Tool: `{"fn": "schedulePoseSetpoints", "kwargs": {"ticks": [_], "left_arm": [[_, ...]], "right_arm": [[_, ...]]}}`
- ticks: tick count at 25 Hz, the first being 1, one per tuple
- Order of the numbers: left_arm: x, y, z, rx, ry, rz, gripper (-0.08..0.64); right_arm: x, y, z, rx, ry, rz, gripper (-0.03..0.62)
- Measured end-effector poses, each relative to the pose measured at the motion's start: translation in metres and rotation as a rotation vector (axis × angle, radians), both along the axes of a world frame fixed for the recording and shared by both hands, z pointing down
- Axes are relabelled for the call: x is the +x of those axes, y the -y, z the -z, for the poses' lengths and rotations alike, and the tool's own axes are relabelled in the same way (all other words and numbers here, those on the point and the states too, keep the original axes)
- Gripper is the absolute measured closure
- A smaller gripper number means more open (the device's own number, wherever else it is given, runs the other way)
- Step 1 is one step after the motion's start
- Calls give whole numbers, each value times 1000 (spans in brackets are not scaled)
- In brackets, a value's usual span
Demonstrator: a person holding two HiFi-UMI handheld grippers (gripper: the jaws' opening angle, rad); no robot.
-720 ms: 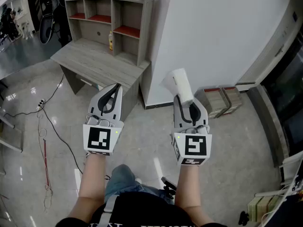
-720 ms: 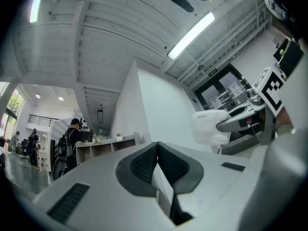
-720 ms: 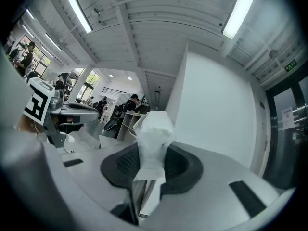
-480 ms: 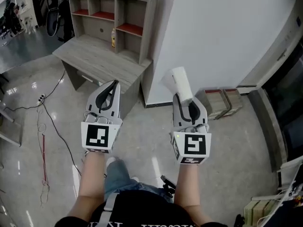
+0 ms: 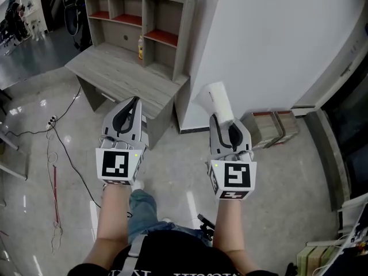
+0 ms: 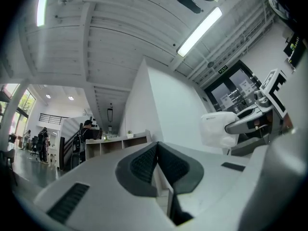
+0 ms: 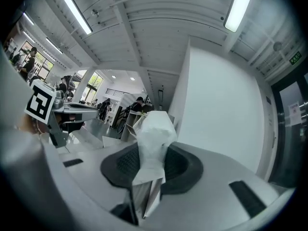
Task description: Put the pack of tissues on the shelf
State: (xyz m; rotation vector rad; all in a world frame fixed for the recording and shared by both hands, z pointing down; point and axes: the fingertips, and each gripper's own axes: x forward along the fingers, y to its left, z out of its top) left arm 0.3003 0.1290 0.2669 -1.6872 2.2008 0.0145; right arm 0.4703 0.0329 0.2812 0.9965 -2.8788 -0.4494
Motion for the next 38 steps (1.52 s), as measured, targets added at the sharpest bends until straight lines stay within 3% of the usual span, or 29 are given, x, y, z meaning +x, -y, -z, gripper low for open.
{"fn": "schedulePoseSetpoints", "kwargs": {"ticks": [10,29,38], "left_arm": [[-82,48,-2,0,-10,-32,548],[-291,142,6,-19,-8,-108,548],[-340,152,0,-19,-31,-122,548]], "right_arm": [[-71,45,6,11,5,-37,480],[-285,128,11,-10,5,-85,479],[-329,138,2,-26,-19,-98,479]]}}
